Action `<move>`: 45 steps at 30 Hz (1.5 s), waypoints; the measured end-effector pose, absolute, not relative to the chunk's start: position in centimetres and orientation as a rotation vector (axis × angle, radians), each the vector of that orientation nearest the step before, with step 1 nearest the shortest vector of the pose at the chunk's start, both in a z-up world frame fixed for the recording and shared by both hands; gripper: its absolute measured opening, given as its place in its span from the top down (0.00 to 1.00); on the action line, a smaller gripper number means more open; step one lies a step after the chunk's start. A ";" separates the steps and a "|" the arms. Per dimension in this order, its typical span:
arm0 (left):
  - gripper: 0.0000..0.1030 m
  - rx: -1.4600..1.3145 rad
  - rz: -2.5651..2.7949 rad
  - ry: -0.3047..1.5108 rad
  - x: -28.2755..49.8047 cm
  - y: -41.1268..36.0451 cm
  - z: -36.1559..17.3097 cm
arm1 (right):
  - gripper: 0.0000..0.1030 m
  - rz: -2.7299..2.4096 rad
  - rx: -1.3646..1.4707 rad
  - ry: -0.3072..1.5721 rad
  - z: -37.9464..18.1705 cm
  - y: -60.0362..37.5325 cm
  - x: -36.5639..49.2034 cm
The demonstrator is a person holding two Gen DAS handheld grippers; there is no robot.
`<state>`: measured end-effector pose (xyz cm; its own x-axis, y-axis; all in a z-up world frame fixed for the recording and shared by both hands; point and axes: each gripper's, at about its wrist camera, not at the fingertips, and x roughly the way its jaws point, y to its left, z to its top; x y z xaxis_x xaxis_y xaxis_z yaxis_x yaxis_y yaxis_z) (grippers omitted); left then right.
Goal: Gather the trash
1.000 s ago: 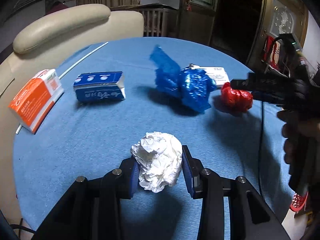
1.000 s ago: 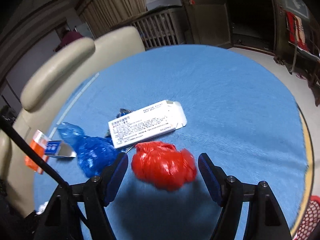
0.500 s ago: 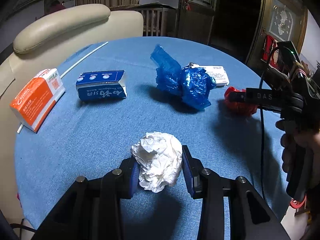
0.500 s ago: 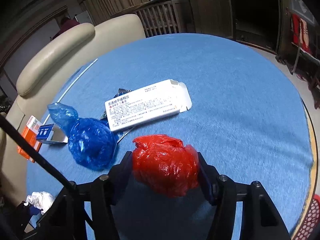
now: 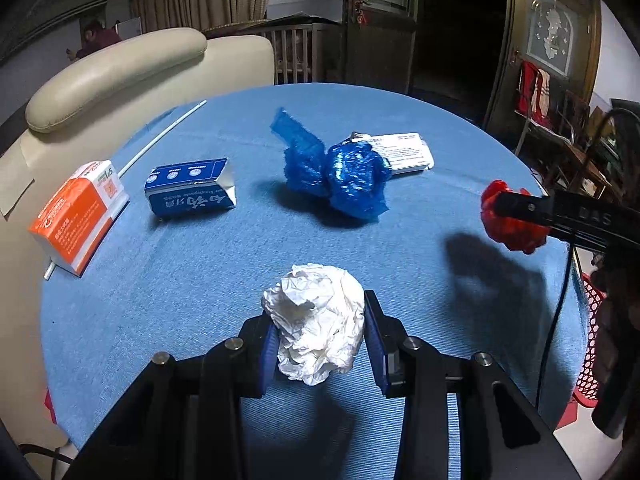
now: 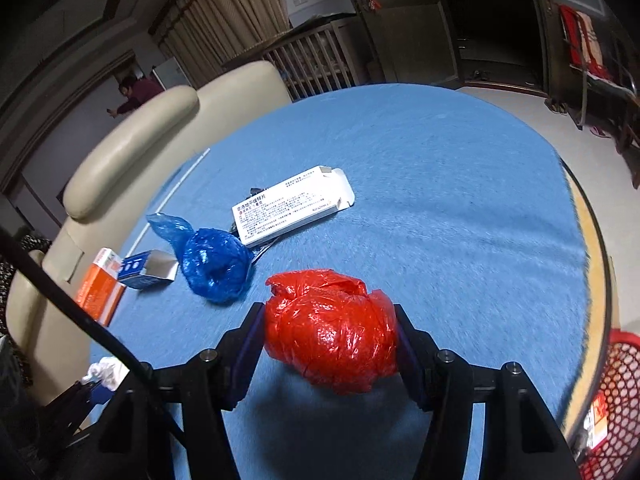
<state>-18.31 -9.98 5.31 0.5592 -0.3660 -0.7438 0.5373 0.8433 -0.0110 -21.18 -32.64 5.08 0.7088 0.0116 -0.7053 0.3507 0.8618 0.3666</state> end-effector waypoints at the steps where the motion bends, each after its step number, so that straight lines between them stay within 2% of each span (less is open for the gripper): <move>1: 0.61 0.230 -0.542 0.817 -18.5 -10.1 5.4 | 0.39 -0.198 0.514 0.759 5.3 -32.7 -21.6; 16: 0.61 0.272 -0.587 0.802 -20.4 -12.0 5.1 | 0.39 -0.256 0.597 0.715 4.6 -34.8 -27.7; 45: 0.61 0.290 -0.602 0.812 -20.9 -12.8 4.5 | 0.39 -0.248 0.616 0.705 4.2 -34.4 -28.7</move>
